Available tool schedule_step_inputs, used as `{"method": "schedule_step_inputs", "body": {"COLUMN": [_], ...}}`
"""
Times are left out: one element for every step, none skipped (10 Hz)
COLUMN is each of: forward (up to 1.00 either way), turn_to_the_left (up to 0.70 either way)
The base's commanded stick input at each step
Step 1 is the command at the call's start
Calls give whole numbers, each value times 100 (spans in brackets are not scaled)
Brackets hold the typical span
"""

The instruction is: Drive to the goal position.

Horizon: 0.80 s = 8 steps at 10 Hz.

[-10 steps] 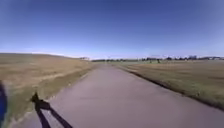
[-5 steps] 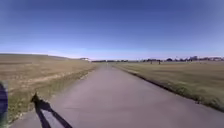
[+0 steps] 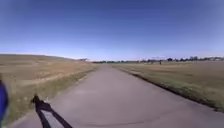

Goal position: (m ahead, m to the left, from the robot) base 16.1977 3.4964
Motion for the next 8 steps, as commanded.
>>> {"method": "schedule_step_inputs", "body": {"forward": [70, 70, 70, 70, 70, 70, 70, 70], "turn_to_the_left": [0, 0, 0, 0, 0, 0, 0, 0]}}
